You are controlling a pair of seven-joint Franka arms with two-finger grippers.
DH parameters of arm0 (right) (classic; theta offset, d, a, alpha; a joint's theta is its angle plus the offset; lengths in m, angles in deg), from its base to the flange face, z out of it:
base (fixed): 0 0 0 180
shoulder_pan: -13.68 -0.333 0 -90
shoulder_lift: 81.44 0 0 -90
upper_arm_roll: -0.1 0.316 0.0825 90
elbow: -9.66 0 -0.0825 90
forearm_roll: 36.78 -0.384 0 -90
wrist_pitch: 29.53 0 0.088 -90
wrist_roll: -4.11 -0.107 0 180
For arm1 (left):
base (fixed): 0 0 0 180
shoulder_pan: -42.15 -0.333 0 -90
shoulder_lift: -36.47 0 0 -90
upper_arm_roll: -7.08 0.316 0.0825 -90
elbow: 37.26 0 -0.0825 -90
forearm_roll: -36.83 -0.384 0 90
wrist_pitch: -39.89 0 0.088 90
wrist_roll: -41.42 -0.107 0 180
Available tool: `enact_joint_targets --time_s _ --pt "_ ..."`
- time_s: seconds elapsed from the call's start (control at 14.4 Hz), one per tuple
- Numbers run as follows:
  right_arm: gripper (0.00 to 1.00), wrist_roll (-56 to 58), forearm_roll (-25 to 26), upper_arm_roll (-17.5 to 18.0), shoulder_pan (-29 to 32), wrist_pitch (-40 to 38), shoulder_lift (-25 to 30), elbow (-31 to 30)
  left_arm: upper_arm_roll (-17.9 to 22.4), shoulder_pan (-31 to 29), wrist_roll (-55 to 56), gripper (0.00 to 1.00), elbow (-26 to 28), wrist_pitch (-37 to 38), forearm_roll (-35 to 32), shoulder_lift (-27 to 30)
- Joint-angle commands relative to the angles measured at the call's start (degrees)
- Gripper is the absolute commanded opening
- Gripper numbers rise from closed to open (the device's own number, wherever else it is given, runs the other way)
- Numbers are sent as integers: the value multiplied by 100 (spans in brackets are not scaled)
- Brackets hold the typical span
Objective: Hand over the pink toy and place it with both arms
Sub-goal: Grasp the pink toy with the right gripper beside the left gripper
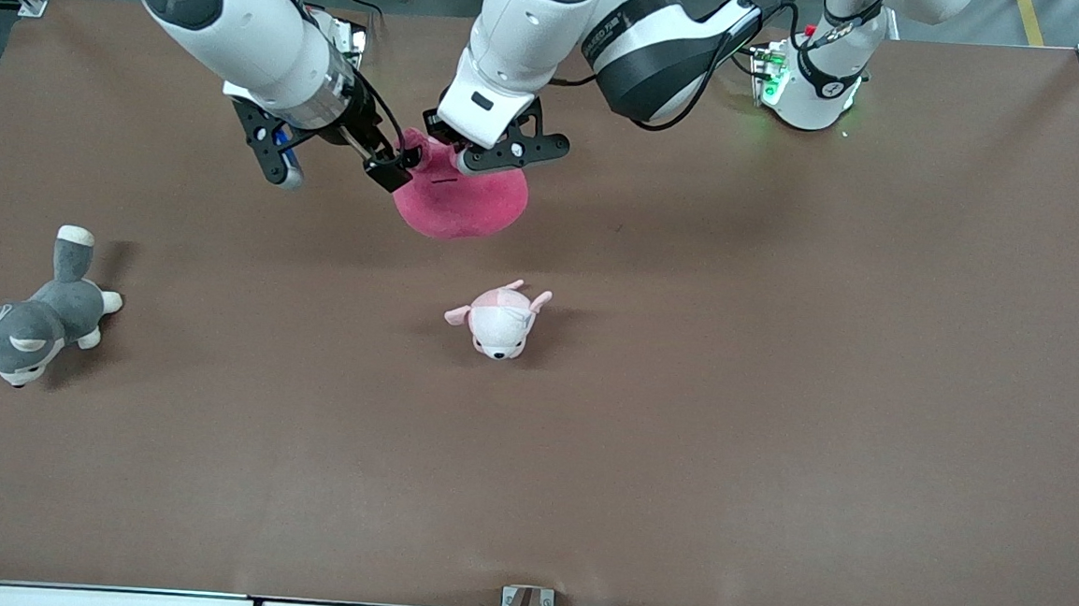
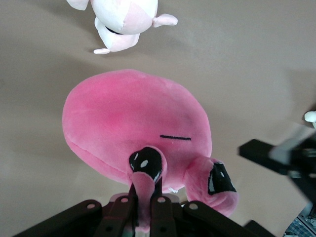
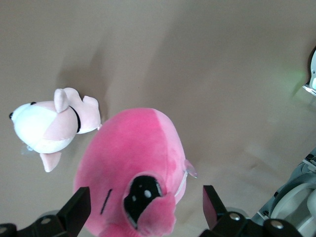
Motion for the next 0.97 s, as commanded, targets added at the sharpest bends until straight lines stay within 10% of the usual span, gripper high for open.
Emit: enact_joint_targets --time_s 0.0,0.35,0.56,0.76,0.9 --pt "100 -53 -118 -52 -175 250 335 -522 18 21 55 0 -151 44 2 -27" --pt "86 -114 -127 -52 -325 364 309 -628 18 21 55 0 -151 44 2 -27" --pt "56 -114 -145 -69 -299 373 309 -602 18 21 55 0 -151 44 2 -36" --pt "5 -105 -154 -78 -281 382 300 -567 18 21 55 0 -151 44 2 -36" --pt "0 -105 -154 -78 -272 382 300 -541 18 21 55 0 -151 44 2 -27"
